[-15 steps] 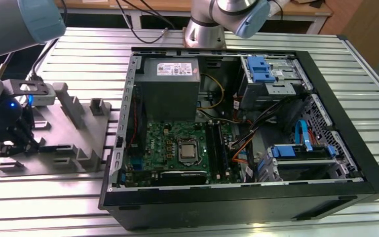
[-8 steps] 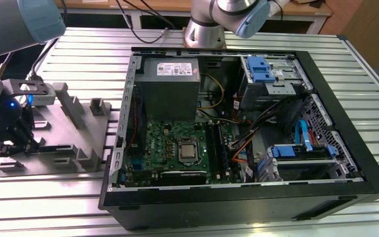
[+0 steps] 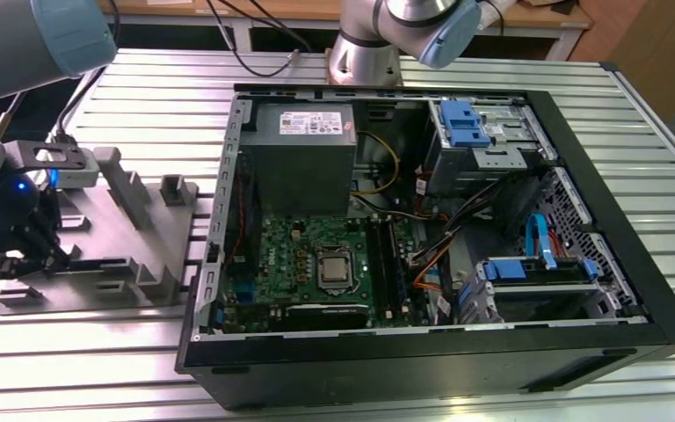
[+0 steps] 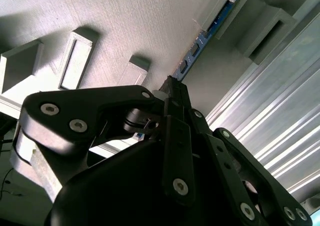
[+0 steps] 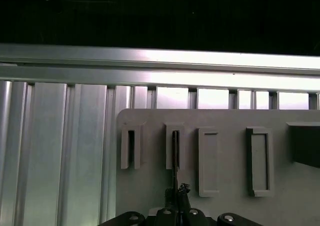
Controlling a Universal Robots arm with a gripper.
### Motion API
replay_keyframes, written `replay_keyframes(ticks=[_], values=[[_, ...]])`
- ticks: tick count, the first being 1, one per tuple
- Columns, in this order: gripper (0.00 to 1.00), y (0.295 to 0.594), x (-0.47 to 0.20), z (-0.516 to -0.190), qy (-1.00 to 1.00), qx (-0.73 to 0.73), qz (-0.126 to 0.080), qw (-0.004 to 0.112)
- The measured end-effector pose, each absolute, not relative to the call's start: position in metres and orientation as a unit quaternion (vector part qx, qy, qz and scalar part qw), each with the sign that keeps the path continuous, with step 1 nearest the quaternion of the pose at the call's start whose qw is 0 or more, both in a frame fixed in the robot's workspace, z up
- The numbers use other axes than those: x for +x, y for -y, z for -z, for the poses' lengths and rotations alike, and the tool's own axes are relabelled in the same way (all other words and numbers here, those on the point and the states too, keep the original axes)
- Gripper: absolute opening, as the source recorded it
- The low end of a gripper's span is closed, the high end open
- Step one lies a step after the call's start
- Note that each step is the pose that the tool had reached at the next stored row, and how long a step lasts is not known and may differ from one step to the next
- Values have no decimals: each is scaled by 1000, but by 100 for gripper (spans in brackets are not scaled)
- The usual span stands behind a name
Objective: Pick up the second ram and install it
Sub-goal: 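Pick up the second ram and move it above second insertion slot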
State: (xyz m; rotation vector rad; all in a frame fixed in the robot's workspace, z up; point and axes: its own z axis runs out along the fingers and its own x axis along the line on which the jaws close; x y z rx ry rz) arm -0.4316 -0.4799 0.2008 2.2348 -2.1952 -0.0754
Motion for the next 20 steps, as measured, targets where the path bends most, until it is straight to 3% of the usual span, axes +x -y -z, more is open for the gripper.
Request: replay_keyframes(ticks=[8,20], values=[[11,480,-432,-204,701,713,24,4],[11,480,-432,-247,701,713,24,4]])
